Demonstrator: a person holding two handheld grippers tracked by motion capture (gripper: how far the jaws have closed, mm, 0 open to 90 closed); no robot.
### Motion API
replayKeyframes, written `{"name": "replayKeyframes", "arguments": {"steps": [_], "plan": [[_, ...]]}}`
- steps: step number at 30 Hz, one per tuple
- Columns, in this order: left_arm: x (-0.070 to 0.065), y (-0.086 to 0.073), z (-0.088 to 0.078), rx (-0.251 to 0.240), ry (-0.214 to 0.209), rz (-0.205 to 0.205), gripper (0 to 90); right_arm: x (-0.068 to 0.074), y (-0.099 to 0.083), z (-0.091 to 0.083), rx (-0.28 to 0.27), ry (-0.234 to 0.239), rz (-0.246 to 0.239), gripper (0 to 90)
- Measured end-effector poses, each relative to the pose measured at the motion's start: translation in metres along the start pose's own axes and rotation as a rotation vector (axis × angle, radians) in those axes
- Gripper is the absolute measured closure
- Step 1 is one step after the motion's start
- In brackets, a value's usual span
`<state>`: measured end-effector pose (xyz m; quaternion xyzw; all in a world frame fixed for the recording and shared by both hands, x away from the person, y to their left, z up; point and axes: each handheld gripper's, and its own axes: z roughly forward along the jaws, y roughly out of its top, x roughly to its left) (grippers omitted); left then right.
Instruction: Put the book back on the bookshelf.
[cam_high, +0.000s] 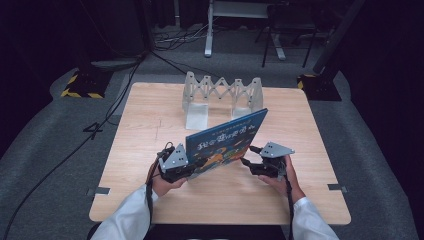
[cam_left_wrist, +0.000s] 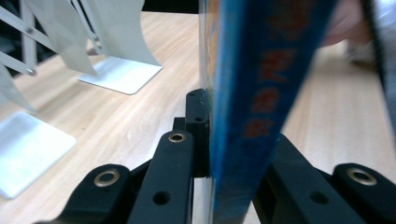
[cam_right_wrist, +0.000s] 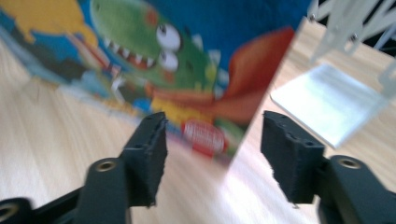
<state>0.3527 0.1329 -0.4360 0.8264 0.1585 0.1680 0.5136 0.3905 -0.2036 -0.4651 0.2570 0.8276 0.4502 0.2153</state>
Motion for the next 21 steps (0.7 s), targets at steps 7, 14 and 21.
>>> {"name": "replayKeyframes", "arguments": {"steps": [7,14,21], "plan": [[0.004,-0.001,-0.001,-0.006,0.033,-0.043,82.8,-0.025,-0.035,-0.044,0.015,-0.092,0.096,40.0],[0.005,-0.003,-0.003,-0.005,0.079,-0.050,82.8,-0.050,-0.071,-0.080,0.057,-0.206,0.187,40.4],[0.011,-0.007,-0.005,-0.022,0.085,-0.068,82.8,-0.059,-0.091,-0.103,0.086,-0.272,0.229,40.3]]}}
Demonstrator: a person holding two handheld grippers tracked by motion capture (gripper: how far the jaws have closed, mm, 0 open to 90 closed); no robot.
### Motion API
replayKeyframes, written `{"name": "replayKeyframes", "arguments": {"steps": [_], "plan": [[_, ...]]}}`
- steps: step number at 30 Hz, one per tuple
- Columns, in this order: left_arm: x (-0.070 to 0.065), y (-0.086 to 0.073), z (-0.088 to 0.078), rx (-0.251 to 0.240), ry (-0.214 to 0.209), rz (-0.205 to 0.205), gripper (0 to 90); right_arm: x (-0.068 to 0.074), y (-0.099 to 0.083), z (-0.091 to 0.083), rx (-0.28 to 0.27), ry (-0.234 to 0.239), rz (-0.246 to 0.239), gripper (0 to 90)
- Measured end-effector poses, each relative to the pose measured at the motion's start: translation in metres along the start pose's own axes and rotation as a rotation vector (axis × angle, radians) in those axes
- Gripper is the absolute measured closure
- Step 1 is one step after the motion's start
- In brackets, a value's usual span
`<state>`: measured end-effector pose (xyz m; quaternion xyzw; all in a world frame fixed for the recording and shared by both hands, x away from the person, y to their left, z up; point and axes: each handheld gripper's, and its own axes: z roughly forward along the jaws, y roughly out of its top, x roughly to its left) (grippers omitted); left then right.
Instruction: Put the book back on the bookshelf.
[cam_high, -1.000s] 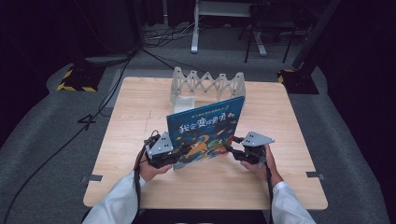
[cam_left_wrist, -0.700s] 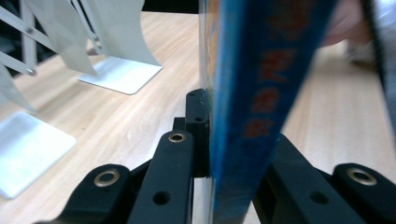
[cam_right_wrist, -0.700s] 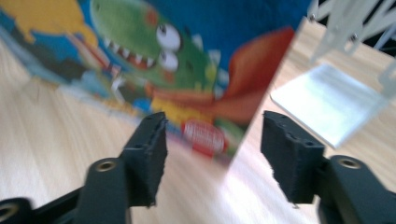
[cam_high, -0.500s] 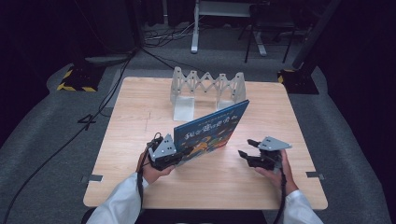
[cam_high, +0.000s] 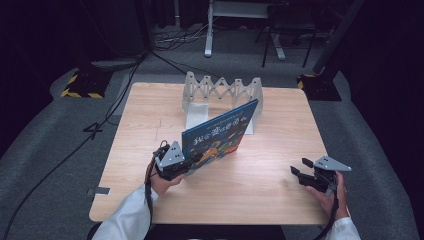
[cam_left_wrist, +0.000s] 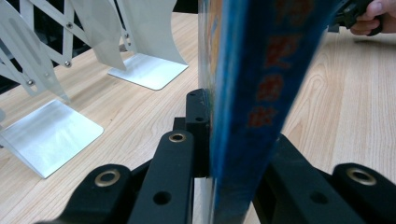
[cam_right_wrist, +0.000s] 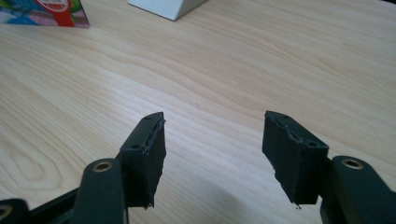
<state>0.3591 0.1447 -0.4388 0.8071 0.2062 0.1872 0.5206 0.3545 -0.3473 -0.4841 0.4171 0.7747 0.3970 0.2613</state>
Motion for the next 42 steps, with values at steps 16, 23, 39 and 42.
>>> {"name": "replayKeyframes", "arguments": {"steps": [16,23,39,42], "plan": [[0.009,-0.006,-0.004,-0.038,0.026,-0.041,82.9,-0.013,-0.015,0.000,0.016,-0.004,0.055,40.4],[0.008,-0.002,-0.009,-0.042,0.057,-0.045,83.0,-0.013,-0.017,0.001,0.021,0.002,0.056,40.3],[0.017,0.007,-0.020,-0.065,0.134,-0.032,83.0,-0.013,-0.018,0.004,0.030,0.007,0.056,40.4],[0.018,0.008,-0.023,-0.070,0.148,-0.027,83.0,-0.014,-0.019,0.004,0.031,0.006,0.064,40.4]]}}
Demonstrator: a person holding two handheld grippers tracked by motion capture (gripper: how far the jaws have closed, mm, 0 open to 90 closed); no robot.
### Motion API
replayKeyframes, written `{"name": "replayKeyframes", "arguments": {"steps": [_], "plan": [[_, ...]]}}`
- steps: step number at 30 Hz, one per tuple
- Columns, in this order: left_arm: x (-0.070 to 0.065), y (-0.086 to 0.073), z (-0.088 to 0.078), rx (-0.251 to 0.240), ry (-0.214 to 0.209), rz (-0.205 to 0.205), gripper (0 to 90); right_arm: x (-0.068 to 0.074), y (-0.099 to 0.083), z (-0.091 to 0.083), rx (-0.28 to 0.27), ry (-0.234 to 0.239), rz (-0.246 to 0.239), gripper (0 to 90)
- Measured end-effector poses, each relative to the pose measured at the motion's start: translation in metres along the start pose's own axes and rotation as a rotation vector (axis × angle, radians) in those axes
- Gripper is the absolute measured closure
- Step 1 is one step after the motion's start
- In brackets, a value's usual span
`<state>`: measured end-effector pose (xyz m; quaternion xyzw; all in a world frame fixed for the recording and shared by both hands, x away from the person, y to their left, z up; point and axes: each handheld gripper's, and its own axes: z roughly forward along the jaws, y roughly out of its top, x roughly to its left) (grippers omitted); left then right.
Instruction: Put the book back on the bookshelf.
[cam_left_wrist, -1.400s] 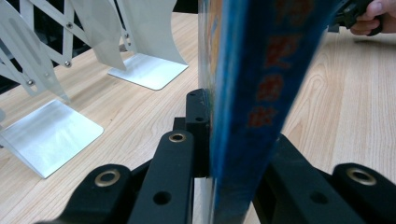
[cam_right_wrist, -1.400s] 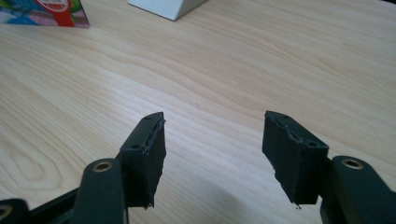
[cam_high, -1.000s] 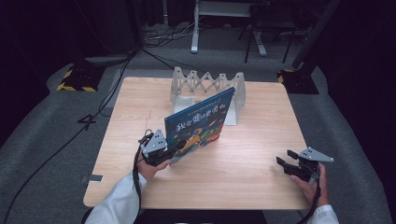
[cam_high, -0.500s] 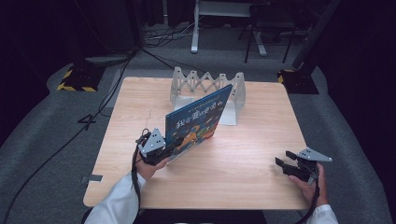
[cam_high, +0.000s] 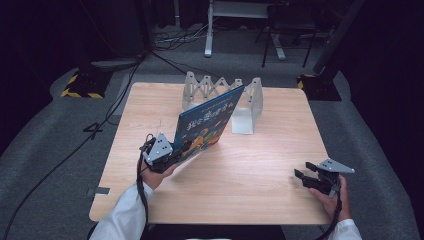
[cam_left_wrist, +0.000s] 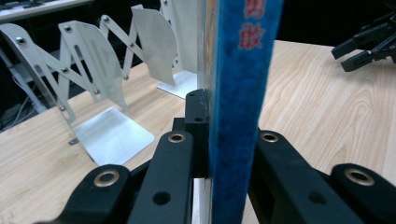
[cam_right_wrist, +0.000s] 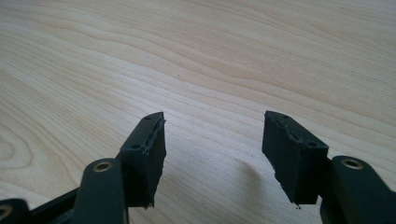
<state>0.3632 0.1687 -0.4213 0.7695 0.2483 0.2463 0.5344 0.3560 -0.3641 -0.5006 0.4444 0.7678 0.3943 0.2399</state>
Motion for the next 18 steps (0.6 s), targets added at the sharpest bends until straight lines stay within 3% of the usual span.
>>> {"name": "replayKeyframes", "arguments": {"steps": [8,18], "plan": [[0.008,0.003,-0.010,-0.026,0.040,-0.017,83.0,-0.001,0.000,0.000,0.002,0.001,0.001,40.5],[0.018,0.008,-0.016,-0.044,0.090,-0.004,83.0,0.000,0.000,0.000,0.008,0.004,-0.005,40.7]]}}
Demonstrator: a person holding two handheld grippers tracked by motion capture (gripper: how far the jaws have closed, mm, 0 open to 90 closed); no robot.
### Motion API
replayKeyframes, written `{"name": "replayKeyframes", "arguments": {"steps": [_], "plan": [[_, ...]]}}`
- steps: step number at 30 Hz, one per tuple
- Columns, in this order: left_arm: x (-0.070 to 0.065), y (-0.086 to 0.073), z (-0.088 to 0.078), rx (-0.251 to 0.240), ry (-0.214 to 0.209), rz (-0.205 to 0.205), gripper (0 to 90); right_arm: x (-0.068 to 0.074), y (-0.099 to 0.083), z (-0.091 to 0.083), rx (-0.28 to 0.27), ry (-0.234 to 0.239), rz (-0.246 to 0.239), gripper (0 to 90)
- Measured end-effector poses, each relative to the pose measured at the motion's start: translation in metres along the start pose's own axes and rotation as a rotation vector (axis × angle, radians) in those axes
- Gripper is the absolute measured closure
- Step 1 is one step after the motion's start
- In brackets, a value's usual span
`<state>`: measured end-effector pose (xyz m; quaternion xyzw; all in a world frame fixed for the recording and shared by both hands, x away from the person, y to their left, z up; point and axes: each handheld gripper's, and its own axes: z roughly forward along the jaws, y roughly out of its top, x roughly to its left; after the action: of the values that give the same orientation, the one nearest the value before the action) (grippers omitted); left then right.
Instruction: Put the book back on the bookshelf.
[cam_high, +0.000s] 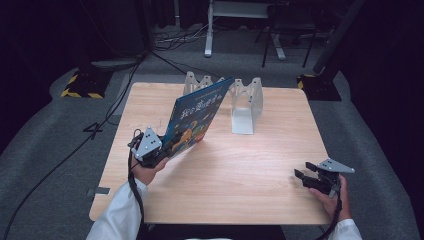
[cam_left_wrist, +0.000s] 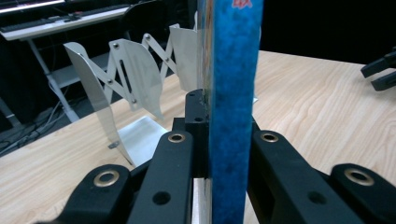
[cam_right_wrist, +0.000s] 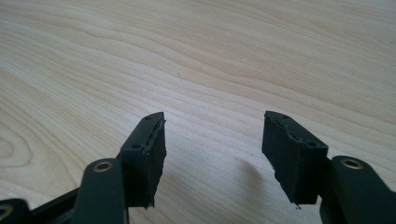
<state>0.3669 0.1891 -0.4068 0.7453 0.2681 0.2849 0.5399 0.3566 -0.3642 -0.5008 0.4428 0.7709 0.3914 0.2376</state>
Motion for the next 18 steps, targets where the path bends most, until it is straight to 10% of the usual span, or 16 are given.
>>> {"name": "replayKeyframes", "arguments": {"steps": [18], "plan": [[0.024,0.006,0.008,-0.038,0.071,-0.031,82.9,0.001,0.000,0.001,0.011,0.003,-0.007,40.7]]}}
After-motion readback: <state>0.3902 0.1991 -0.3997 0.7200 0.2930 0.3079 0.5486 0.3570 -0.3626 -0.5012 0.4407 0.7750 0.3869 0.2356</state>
